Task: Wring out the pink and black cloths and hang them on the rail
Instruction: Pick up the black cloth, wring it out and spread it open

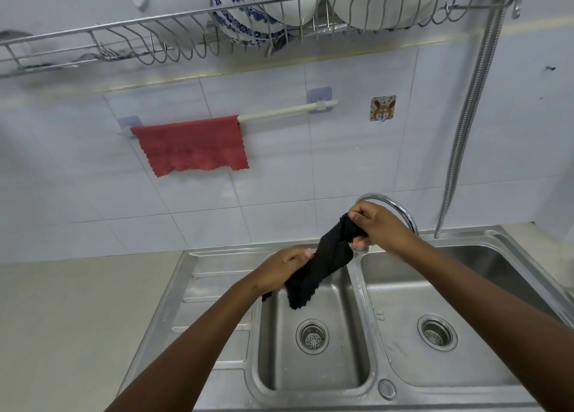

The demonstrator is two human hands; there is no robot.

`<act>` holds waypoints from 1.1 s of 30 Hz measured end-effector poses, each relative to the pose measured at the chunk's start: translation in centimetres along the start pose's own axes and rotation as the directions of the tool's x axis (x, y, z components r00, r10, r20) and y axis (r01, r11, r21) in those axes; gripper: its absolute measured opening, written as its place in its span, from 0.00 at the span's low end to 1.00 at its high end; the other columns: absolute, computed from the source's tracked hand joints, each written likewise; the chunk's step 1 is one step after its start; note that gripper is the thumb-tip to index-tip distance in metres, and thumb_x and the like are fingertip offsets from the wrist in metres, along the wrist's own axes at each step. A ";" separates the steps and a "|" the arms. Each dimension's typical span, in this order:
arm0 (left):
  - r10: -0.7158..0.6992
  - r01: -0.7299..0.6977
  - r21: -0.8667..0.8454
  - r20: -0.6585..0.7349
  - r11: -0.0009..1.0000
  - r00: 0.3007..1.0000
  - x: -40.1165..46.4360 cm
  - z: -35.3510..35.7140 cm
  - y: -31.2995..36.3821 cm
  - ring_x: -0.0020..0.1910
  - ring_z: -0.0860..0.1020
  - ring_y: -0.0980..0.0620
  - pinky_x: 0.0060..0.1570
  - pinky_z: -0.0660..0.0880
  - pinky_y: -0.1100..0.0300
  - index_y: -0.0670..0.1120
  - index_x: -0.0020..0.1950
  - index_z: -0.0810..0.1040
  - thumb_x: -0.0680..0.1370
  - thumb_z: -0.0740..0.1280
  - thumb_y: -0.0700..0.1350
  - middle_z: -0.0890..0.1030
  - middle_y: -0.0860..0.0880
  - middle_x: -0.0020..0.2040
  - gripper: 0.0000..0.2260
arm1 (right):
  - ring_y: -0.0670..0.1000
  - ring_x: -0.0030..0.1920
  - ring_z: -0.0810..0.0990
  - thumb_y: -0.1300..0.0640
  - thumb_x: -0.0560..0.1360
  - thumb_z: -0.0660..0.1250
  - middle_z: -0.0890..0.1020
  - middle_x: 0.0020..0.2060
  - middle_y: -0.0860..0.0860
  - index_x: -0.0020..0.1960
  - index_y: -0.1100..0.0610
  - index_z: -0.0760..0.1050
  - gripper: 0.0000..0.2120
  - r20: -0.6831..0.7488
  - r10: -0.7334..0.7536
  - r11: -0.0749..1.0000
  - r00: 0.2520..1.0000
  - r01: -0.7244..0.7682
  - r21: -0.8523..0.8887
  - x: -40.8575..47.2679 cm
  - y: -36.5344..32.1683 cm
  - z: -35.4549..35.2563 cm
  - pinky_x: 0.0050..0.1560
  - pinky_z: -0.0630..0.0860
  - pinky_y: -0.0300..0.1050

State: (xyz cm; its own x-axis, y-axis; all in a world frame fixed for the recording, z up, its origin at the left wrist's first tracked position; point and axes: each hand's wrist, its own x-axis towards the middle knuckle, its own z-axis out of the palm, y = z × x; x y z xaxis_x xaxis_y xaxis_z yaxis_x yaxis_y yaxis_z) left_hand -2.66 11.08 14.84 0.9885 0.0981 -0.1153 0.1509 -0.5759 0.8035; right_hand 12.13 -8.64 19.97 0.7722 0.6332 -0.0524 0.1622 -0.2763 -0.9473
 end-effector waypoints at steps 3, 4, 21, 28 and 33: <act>0.003 0.034 0.284 -0.129 0.958 0.992 0.0 1.3 0.2 0.50 0.76 0.58 0.46 0.72 0.62 0.67 0.48 0.72 0.60 0.63 0.78 0.71 0.61 0.50 0.24 | 0.48 0.22 0.78 0.55 0.78 0.61 0.79 0.22 0.49 0.42 0.55 0.75 0.08 0.032 -0.020 0.997 0.999 0.023 -0.069 -0.4 -0.9 0.8 0.24 0.73 0.36; 0.031 0.039 0.375 -0.178 0.926 0.984 0.0 1.8 0.3 0.46 0.76 0.59 0.41 0.72 0.62 0.64 0.47 0.71 0.59 0.64 0.78 0.70 0.59 0.49 0.25 | 0.48 0.21 0.76 0.55 0.78 0.61 0.78 0.21 0.49 0.41 0.54 0.75 0.09 0.044 -0.031 0.997 0.999 0.034 -0.076 -0.6 -1.1 1.1 0.23 0.71 0.35; -0.021 -0.045 -0.255 -0.251 0.966 0.968 -0.3 2.9 0.8 0.53 0.78 0.53 0.57 0.71 0.57 0.57 0.57 0.80 0.81 0.59 0.46 0.81 0.50 0.52 0.11 | 0.47 0.26 0.71 0.57 0.75 0.66 0.77 0.33 0.53 0.46 0.59 0.79 0.06 0.087 -0.028 0.994 0.996 0.018 0.106 -2.2 -3.5 -0.3 0.31 0.69 0.41; -0.100 0.011 -0.324 -0.260 0.946 0.960 -1.1 2.1 0.7 0.47 0.79 0.53 0.47 0.74 0.58 0.56 0.49 0.78 0.79 0.60 0.53 0.82 0.55 0.46 0.08 | 0.50 0.32 0.78 0.62 0.69 0.71 0.83 0.38 0.54 0.40 0.51 0.79 0.07 0.042 -0.094 0.950 0.995 0.102 -0.295 -2.9 -3.2 -1.6 0.39 0.77 0.49; -0.030 0.034 0.026 -0.123 0.999 0.992 -1.8 0.0 0.4 0.48 0.80 0.55 0.43 0.73 0.65 0.58 0.52 0.74 0.69 0.73 0.55 0.81 0.57 0.49 0.15 | 0.40 0.25 0.77 0.60 0.73 0.66 0.79 0.26 0.45 0.39 0.46 0.78 0.10 0.009 -0.098 0.840 0.995 0.088 -0.535 -3.4 -2.2 -2.2 0.32 0.71 0.37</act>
State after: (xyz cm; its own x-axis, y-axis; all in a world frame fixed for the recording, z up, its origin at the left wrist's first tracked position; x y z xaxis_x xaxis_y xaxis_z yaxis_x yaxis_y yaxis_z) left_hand -4.38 10.65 15.41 0.9744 0.2145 -0.0670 0.1845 -0.5932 0.7837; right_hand 10.46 -11.76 22.96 0.7472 0.6635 0.0380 0.5325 -0.5635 -0.6315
